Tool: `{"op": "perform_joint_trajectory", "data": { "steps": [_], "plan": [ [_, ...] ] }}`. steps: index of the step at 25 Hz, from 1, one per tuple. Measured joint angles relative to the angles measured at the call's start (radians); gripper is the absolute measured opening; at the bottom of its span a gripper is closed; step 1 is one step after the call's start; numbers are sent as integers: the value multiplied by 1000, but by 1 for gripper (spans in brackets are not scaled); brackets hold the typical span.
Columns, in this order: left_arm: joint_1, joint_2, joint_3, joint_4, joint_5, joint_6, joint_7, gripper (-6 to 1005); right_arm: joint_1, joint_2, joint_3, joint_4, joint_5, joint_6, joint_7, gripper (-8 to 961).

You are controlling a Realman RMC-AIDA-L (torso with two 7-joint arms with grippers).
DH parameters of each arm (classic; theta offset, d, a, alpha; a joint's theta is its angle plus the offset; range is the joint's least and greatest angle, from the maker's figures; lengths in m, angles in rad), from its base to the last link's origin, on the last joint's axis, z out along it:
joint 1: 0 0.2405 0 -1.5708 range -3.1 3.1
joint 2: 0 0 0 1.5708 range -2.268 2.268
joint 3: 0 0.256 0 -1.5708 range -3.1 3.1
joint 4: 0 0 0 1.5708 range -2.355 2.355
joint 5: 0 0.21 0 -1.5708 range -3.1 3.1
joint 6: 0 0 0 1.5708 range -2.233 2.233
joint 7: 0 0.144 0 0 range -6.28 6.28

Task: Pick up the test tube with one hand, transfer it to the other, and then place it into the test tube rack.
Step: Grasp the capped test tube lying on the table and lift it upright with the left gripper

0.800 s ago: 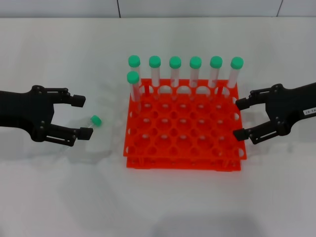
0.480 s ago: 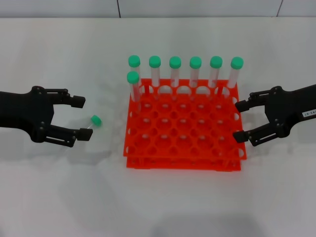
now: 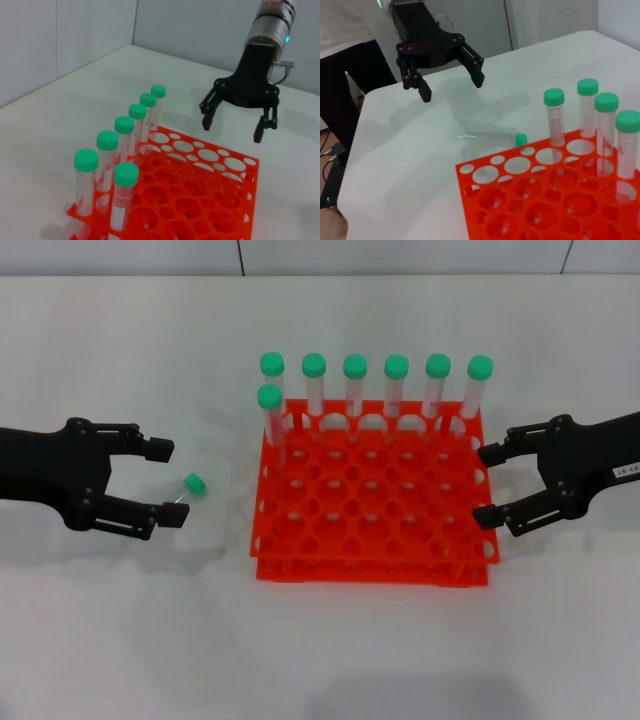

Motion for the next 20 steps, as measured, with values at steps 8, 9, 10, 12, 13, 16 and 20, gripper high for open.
{"op": "perform_joint_trajectory", "data": {
  "steps": [8,9,10,12,13,16,20],
  "plan": [
    [63,-66,26,300,28,17,-272,884,-17,4,0,-9,2,1,-14,858],
    [72,-71,30,336,35,19,-308,883,-19,7,2,-11,3,1,-17,857],
    [81,-78,33,379,44,23,-352,883,-20,9,5,-13,4,-1,-21,857],
    [88,-85,35,441,61,40,-434,883,-22,19,23,-15,4,-8,-36,856],
    [88,-87,35,467,73,54,-485,883,-24,25,32,-15,4,-11,-43,855],
    [77,-76,44,508,118,90,-610,882,-30,33,40,-21,4,-14,-57,854],
    [50,-49,74,515,214,101,-746,882,-37,37,41,-40,5,-15,-64,852]
  ]
}}
